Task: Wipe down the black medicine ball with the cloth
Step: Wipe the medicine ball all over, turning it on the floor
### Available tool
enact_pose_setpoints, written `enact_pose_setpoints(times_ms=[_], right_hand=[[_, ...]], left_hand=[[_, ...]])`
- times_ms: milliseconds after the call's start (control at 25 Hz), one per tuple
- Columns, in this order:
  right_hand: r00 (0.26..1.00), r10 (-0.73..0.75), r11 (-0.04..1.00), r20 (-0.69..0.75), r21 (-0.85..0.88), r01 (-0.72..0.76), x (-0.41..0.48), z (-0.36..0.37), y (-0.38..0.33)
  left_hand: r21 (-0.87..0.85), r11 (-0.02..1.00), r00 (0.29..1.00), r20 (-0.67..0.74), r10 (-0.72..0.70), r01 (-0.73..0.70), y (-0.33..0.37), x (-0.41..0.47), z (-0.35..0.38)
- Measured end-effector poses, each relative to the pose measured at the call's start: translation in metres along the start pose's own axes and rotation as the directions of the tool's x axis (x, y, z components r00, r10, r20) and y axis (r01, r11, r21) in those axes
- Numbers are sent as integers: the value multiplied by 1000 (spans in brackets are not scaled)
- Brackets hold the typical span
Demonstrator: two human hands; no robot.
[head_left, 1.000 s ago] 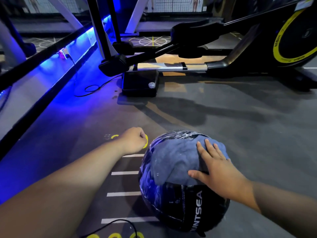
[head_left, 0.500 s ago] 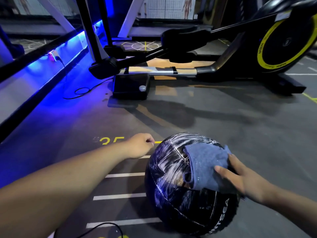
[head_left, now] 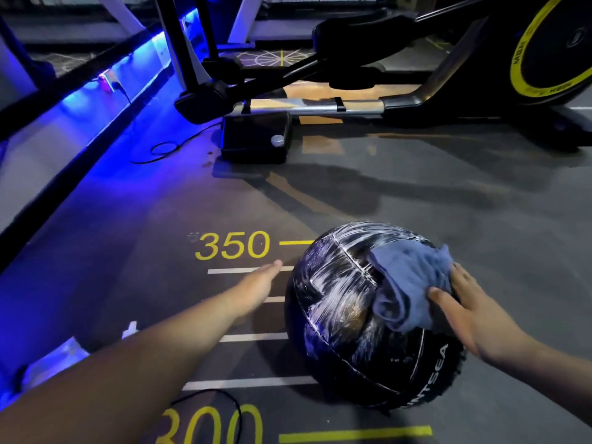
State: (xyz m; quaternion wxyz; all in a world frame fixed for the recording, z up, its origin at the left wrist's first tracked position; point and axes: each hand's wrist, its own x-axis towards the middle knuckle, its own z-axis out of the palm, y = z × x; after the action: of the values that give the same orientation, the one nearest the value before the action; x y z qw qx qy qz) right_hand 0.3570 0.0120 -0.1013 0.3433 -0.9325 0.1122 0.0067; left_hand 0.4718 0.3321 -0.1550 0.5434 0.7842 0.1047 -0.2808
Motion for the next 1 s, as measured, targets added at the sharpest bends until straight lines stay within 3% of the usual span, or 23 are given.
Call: enact_pose_setpoints(times_ms=[200,400,520,640,720,840,920,1000], right_hand=[[1000,9,995,9,97,-10,-10,0,-2],[999,5,997,-51,77,-1,-12,1,-7],[997,3,997,-72,75,3,-3,1,-10],[993,-55,998,-104,28,58,8,-6,-9],[993,-82,997,-87,4,83,13,-15,-8],[986,-149,989,-72,-26,147,16,-20,-10],[973,-222,972,-56,-88,217,13,-16,-10],[954,-298,947,-15,-128,294,7,-10,-7]], left_hand=[[-87,996,986,164,4,10,9,-17,24],[-224,974,986,168,14,24,10,-25,37],[-79,992,988,110,105,-96,-2,-25,39],[131,964,957,206,204,-233,-14,-27,32],[154,950,937,269,223,-271,-10,-28,25],[334,823,888,177,423,-459,13,-12,9],[305,777,834,166,526,-551,33,-2,11],[229,812,840,227,492,-537,44,4,21]])
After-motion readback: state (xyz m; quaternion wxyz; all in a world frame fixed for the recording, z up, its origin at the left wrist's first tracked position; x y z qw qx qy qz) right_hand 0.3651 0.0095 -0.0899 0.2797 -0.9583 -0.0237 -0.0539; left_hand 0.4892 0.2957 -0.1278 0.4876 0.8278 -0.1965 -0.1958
